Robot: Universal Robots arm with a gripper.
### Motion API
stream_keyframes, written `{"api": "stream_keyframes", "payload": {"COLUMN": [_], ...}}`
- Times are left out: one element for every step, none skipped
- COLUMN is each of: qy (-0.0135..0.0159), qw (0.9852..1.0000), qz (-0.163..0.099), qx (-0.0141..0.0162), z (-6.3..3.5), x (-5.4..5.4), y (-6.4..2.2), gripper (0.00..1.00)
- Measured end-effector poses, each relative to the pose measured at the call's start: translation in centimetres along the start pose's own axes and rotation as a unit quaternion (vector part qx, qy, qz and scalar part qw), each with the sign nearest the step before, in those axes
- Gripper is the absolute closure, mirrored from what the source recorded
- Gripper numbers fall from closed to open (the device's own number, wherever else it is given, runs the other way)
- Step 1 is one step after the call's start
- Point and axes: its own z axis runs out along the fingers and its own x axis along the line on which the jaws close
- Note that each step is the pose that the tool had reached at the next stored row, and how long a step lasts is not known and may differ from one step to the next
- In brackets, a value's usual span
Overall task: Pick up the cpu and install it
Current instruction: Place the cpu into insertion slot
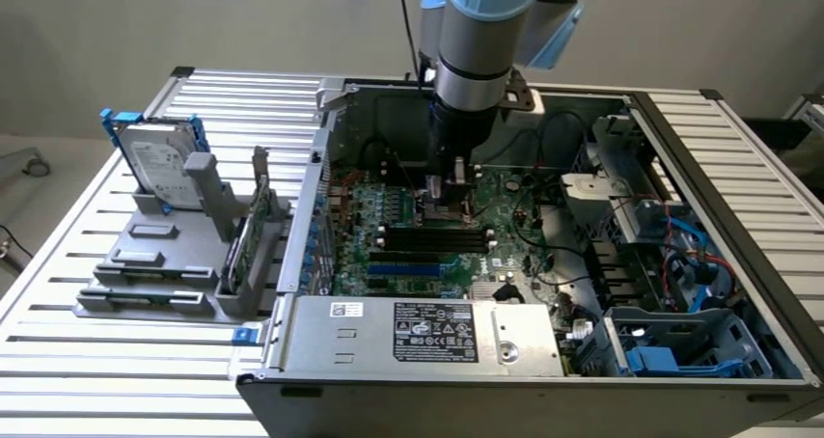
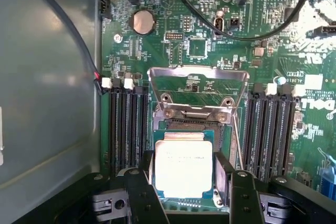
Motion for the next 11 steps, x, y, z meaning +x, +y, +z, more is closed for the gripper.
{"api": "stream_keyframes", "payload": {"qy": [0.0001,0.0002,0.0,-0.0007,-0.0024,-0.0051,-0.0081,-0.0112,-0.0145,-0.0164,-0.0177], "qw": [1.0,1.0,1.0,1.0,1.0,0.9999,0.9999,0.9999,0.9998,0.9998,0.9997], "qz": [0.003,0.006,0.007,0.009,0.01,0.011,0.012,0.013,0.013,0.014,0.014], "qx": [0.0012,0.0013,0.0012,0.001,0.0009,0.0007,0.0006,0.0005,0.0005,0.0003,0.0], "z": [0.01,0.01,0.02,0.05,0.07,0.09,0.12,0.17,0.21,0.24,0.26], "x": [0.0,0.0,0.01,0.02,0.02,0.02,0.01,0.02,0.04,0.09,0.15], "y": [-0.01,-0.03,-0.05,-0.05,-0.07,-0.08,-0.09,-0.11,-0.12,-0.12,-0.12], "gripper": [0.45,0.45,0.45,0.45,0.45,0.45,0.45,0.45,0.45,0.45,0.45]}}
